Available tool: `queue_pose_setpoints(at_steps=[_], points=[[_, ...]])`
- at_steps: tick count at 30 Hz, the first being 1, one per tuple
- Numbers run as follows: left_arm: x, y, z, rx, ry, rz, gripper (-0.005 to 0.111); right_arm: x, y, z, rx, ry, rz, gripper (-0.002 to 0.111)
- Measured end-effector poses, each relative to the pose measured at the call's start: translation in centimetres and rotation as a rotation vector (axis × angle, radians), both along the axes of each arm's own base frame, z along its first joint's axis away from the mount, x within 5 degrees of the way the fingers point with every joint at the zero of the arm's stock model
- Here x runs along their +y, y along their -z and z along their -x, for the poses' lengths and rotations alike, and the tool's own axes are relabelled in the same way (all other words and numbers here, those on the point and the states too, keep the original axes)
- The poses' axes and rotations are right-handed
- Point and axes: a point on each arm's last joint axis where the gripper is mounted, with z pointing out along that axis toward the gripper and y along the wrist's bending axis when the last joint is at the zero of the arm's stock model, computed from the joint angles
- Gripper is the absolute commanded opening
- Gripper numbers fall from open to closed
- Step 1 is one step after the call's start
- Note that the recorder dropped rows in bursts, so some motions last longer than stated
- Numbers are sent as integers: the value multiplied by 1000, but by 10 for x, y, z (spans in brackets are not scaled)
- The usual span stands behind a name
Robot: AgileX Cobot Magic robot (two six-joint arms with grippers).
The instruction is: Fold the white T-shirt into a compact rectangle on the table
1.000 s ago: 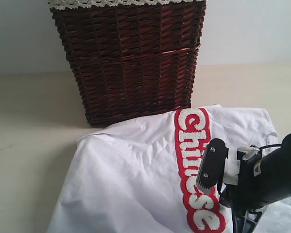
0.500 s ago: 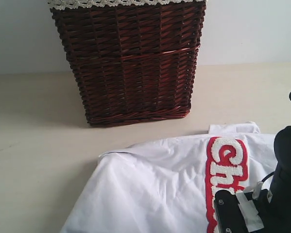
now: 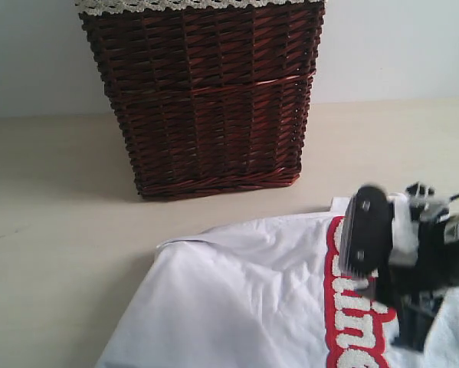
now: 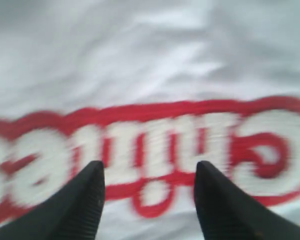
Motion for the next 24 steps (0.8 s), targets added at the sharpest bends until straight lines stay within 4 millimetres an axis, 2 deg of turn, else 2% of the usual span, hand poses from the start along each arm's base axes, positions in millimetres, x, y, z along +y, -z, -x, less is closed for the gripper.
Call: queue_pose_setpoints(at_steps=[2, 5, 8, 11, 13, 16, 20, 24], points=[[0, 0, 0, 0, 0, 0, 2, -10, -13, -22, -159, 163, -92, 53], [0, 0, 0, 0, 0, 0, 2, -34, -31, -63, -261, 418, -192, 48], [0, 0, 0, 0, 0, 0, 2, -63, -38, -104, -230, 619, -228, 42], [0, 0, 0, 0, 0, 0, 2, -89, -35, -139, -107, 746, -240, 40], [0, 0, 0, 0, 0, 0, 2, -97, -33, -157, -2, 751, -248, 42], [0, 0, 0, 0, 0, 0, 2, -98, -25, -174, 154, 648, -251, 48], [0, 0, 0, 0, 0, 0, 2, -94, -3, -184, 296, 511, -226, 50], [0, 0, 0, 0, 0, 0, 2, -94, 18, -188, 341, 456, -204, 50]])
